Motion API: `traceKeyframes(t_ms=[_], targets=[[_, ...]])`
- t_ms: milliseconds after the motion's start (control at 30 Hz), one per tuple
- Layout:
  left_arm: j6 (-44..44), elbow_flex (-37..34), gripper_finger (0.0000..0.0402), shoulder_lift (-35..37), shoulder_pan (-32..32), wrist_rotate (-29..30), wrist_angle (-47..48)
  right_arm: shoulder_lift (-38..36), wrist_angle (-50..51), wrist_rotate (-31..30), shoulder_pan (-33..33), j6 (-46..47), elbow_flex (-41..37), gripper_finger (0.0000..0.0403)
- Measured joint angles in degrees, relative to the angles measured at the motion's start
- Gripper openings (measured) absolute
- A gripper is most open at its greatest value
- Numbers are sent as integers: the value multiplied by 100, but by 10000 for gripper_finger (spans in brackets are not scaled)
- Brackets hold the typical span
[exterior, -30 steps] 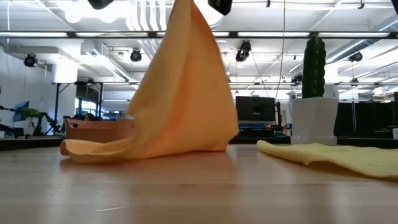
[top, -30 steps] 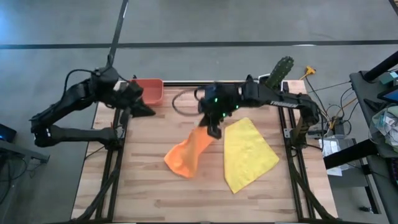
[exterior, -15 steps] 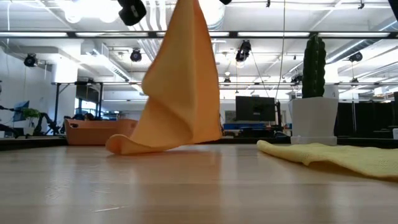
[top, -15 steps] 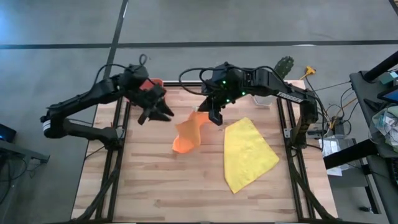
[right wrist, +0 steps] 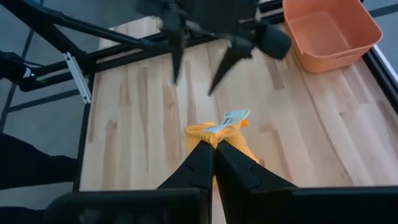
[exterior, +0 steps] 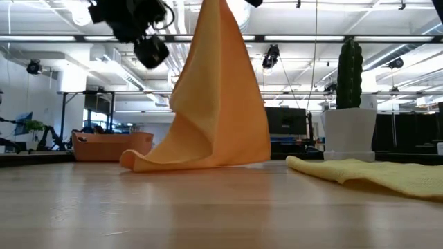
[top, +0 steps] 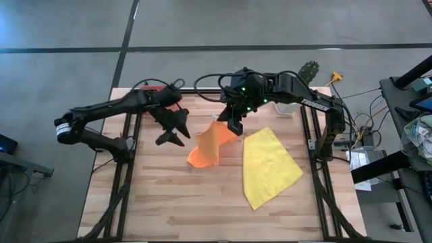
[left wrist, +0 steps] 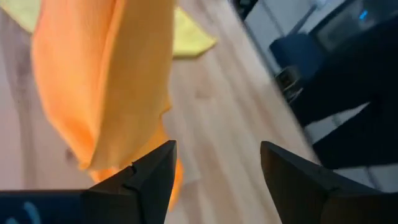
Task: Roll microfiber towels into tight, uniform cylinder then place into a basket
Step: Fold the orange towel
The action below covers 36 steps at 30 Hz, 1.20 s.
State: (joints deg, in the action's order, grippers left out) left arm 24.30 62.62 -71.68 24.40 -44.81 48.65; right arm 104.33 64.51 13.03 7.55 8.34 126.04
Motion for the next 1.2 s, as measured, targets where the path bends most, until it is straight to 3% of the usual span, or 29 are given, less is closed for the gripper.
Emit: traceKeyframes(t_ms=[267,500,767,1200], targets=[[9,-871,217,104,275,61,-1956,-4,0,90,-2,105,0,9],[9,-1287,217,-2,359,-93,-2284,-4,-2,93,-2,220,0,9],[-578,-1678,217,-229,404,123,-3557,-4,-4,95,-39,264,0,9],[-606,-1704,217,-671,380,-348,-3559,-7,-4,90,-105,461,0,9]])
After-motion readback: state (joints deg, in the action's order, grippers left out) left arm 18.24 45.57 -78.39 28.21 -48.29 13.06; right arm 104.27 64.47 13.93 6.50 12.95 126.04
